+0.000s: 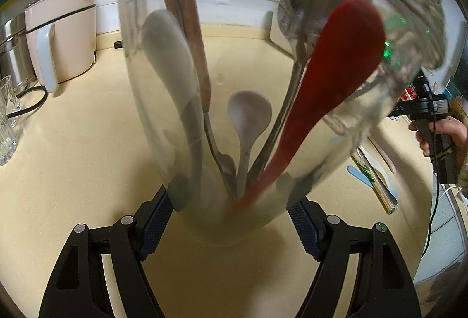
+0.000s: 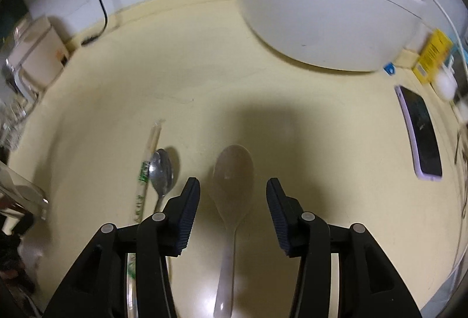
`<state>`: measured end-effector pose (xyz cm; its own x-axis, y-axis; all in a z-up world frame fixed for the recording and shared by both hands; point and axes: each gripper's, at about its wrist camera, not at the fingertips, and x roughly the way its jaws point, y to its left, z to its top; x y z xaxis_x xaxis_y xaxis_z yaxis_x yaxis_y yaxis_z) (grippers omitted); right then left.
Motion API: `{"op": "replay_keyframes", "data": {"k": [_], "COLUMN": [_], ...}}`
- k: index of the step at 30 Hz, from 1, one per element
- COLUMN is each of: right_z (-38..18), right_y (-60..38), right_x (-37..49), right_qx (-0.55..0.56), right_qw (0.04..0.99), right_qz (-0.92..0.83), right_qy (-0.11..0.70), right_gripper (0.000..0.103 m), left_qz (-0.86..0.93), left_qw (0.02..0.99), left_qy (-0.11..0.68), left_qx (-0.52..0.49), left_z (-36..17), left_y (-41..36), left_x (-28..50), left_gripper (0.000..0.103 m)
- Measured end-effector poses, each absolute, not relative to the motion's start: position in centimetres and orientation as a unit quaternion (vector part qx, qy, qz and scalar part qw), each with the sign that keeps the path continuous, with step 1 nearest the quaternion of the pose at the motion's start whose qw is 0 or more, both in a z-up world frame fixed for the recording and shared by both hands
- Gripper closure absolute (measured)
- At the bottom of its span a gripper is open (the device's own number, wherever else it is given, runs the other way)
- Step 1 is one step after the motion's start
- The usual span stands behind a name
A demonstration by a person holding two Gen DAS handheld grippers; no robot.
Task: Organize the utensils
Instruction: 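Grasp the beige rice paddle by its handle with the right tool, then lower the beige rice paddle into the jar held by the left tool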
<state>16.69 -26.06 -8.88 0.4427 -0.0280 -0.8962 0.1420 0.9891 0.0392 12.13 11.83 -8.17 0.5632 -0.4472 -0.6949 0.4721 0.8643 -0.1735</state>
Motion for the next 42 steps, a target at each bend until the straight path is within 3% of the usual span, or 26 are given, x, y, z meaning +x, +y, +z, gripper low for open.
{"op": "replay_keyframes", "data": {"k": [7,10,15,36,42], "right_z": [-10.2,-10.0,-8.0,12.7,15.8], "right_y": [-26.0,-26.2,-26.1,-15.8,-11.8], "right_x": [17.6,17.5,16.2,10.2,10.0], "right_qx": [0.042,0.047,0.065,0.110,0.117], "right_qw": [0.843,0.844,0.860,0.947,0.943], "right_qz": [-0.051,-0.054,-0.047,0.120,0.191], "right_qy": [0.534,0.531,0.503,0.277,0.247], "right_gripper": [0.055,0.070,0.070,0.070,0.070], "left_qz": [-0.260,-0.260,-0.261,-0.260,-0.259], "left_qw": [0.884,0.884,0.882,0.882,0.882], "left_qy": [0.388,0.389,0.391,0.392,0.393], "left_qx": [0.017,0.018,0.022,0.022,0.023], "left_z": [-8.2,-8.2,-8.4,-8.5,-8.8], "left_y": [12.0,12.0,10.7,10.2,10.0], "left_x": [12.1,12.1,12.1,11.9,11.9], "left_gripper": [0.024,0.023,0.023,0.023,0.023]}}
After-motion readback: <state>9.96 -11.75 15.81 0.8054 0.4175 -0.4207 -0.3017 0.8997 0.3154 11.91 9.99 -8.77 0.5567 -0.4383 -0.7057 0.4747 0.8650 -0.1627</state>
